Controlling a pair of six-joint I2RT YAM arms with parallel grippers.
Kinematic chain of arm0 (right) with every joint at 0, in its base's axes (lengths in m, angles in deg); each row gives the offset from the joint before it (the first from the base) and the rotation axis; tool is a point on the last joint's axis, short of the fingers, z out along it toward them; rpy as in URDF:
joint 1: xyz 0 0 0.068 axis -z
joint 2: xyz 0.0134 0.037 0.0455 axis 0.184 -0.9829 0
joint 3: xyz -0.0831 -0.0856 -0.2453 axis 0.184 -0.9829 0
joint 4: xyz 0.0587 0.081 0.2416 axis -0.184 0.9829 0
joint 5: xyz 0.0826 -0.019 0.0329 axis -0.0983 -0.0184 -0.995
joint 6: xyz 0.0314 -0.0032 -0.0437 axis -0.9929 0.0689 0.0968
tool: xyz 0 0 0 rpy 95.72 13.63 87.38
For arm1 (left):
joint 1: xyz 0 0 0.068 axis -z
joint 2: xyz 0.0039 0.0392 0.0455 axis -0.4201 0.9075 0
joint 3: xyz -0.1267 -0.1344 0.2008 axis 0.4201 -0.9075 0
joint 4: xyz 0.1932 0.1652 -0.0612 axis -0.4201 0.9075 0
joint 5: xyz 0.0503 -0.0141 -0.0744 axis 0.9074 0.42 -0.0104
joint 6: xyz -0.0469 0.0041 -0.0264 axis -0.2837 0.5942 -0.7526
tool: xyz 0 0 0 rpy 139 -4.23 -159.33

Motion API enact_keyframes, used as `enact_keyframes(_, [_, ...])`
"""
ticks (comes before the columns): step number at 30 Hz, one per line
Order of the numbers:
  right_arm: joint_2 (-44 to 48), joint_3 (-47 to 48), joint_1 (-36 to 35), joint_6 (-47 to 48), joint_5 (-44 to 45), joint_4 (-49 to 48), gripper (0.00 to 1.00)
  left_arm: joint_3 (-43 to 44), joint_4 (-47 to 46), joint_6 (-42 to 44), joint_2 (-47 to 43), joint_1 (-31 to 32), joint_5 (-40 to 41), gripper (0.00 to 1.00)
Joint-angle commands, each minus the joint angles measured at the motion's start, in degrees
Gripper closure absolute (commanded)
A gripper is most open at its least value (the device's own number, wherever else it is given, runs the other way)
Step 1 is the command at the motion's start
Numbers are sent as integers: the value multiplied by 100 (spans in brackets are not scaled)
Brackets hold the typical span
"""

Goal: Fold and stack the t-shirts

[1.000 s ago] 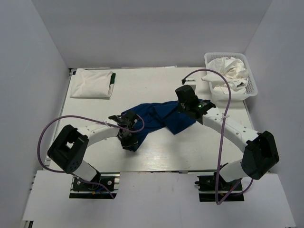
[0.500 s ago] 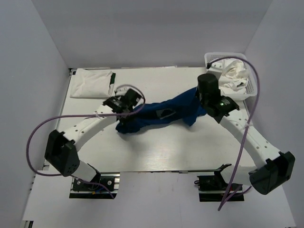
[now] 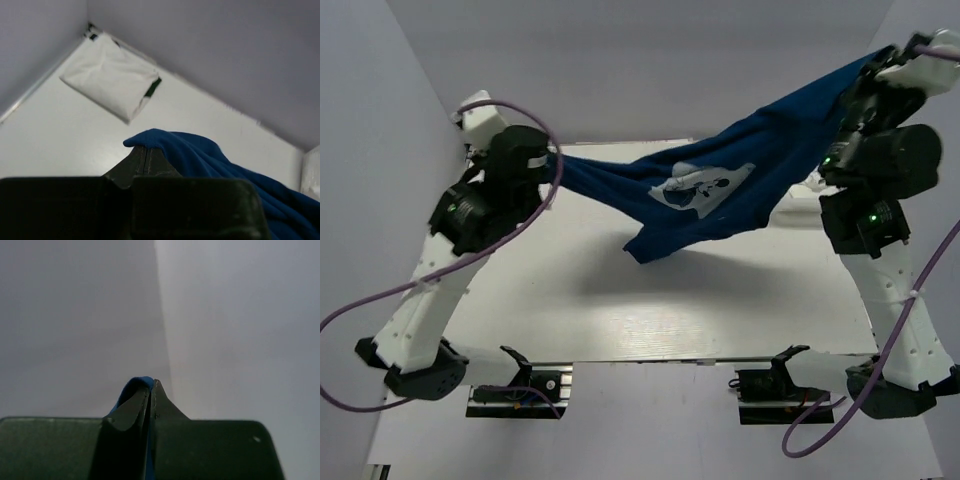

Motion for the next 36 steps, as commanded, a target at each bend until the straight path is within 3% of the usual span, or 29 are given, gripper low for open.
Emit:
enact_keyframes(1, [-293, 943, 51, 1797, 373, -1426, 100, 86, -509, 787, -840, -16, 951, 100])
enact_keyframes(6, [-610, 1628, 68, 2564, 356, -1789, 100, -56, -546, 806, -1579, -16, 1357, 100])
enact_keyframes(12, [-496, 1446, 68, 2337, 294, -1639, 100, -56, -282, 744, -1843, -16, 1357, 100])
enact_keyframes(15, [-566, 1200, 86, 2179, 312, -1587, 100, -433, -282, 438, -1844, -16, 1183, 100])
enact_keyframes(19, [-820, 490, 165, 1383, 259, -1227, 100, -1695, -1281, 296, -1765, -16, 585, 100])
enact_keyframes(21, [-1100, -134, 209, 1073, 268, -999, 100, -1971, -1284, -80, -1450, -16, 295, 100])
enact_keyframes(23, [-1295, -617, 305, 370, 154, -710, 100, -2165, -671, -720, -660, -130, 207, 100])
enact_keyframes(26, [-1962, -673, 428, -771, -250, -18, 100, -2446, -413, -1066, 393, -507, -144, 100])
enact_keyframes(29, [-2858, -341, 525, -950, -515, 258, 100, -2815, -843, -847, 1028, -999, -1021, 100])
enact_keyframes(32, [-4253, 617, 525, -906, -383, 975, 100, -2930, -1029, -768, 1820, -1448, -1252, 100])
enact_keyframes(36, [-5363, 1795, 525, -1003, -532, 1603, 100, -2693, -1477, -417, 2611, -1888, -1788, 100])
